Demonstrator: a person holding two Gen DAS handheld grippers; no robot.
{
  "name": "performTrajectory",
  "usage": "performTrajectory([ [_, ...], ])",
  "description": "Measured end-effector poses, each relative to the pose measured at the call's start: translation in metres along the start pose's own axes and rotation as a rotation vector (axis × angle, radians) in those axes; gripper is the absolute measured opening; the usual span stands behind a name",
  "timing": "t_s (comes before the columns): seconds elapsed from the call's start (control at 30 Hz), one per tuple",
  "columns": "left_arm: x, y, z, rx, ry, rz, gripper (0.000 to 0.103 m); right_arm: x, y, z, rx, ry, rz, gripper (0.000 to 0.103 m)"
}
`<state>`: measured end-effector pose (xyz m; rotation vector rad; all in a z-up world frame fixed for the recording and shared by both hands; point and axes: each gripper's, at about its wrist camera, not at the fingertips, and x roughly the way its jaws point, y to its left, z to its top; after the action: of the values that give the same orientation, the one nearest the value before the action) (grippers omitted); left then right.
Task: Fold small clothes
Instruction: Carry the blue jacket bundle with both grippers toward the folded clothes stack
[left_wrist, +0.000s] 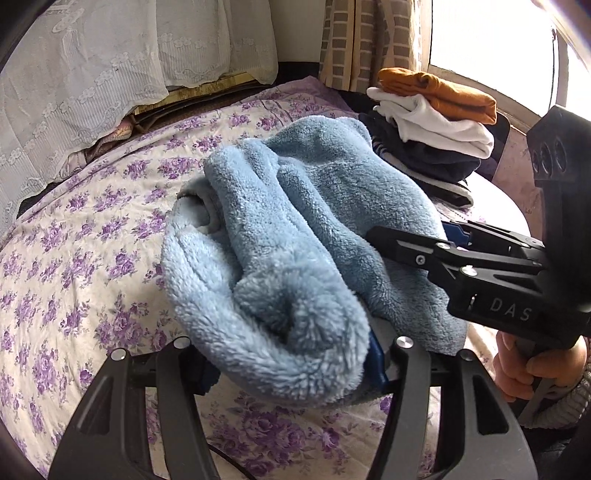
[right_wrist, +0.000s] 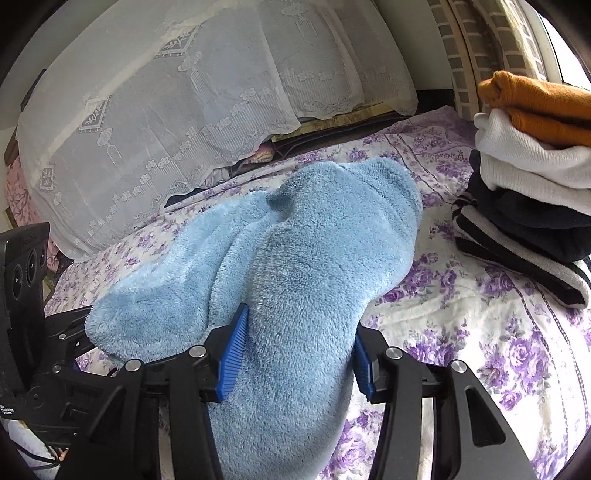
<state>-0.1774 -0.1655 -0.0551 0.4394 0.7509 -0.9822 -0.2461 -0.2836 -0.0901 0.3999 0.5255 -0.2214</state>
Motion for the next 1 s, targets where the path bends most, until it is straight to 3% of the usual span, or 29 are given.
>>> performTrajectory([
  [0.4,0.011,0.003,-0.003,-0.006,0.034,-0.011,0.061,0.003,-0.005,-0.006,0.012,0.024,-0.003,0.051],
  [0.43,0.013,0.006,-0.003,-0.015,0.042,-0.018,0.063,0.003,-0.006,-0.007,0.013,0.026,-0.002,0.050],
  [0.57,0.021,0.020,-0.005,-0.060,0.059,0.017,0.094,0.003,-0.008,-0.008,0.007,0.034,0.005,0.050],
  [0.7,0.031,0.030,-0.006,-0.102,0.101,-0.053,0.094,0.005,-0.012,-0.008,0.024,0.047,0.012,0.051],
  [0.83,0.039,0.042,-0.008,-0.158,0.143,-0.125,0.097,0.007,-0.025,-0.008,0.090,0.065,0.038,0.063],
  [1.0,0.053,0.060,-0.013,-0.263,0.208,-0.226,0.099,0.013,-0.026,-0.003,0.081,0.058,0.033,0.073],
])
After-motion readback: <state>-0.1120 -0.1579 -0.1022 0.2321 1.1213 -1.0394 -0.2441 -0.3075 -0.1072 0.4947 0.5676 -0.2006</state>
